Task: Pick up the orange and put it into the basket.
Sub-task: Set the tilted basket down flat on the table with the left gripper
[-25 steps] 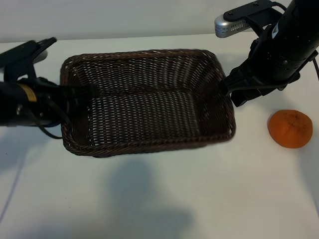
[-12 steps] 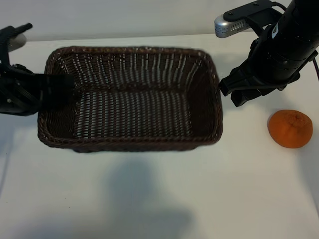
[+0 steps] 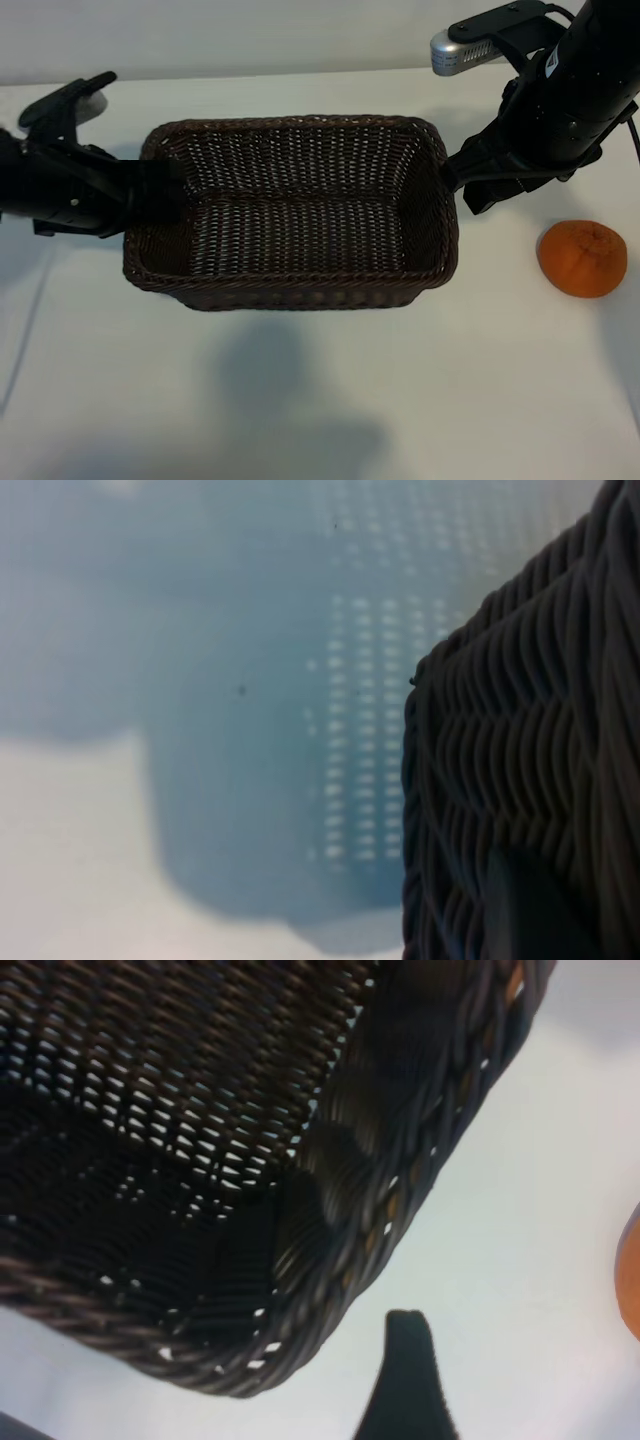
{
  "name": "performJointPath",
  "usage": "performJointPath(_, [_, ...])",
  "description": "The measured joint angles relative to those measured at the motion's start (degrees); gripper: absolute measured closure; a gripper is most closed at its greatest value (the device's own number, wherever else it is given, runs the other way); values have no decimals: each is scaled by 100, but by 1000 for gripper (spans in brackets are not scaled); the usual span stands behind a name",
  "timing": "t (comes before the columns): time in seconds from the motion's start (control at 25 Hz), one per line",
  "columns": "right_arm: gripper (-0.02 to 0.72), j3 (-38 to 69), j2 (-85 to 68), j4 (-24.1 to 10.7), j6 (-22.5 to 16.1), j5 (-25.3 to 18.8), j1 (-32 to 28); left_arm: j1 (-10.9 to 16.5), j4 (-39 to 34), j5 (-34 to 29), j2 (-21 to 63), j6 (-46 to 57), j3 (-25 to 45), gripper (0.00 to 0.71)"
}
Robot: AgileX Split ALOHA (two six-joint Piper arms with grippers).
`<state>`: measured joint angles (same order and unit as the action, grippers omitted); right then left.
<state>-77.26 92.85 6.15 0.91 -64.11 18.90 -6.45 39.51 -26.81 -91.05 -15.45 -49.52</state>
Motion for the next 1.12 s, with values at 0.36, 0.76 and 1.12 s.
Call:
performJointPath(0.36, [177,0,0,-17,0,0,0,0,144,-137,-506,-108,-859,560])
performJointPath(0.76, [177,0,0,-26,0,104,0,-17,152,-36,-885,-121,-1014,560])
performJointPath(1.12, [177,0,0,-28,0,110,0,-144,166,177,-1109,-112,-1032,560])
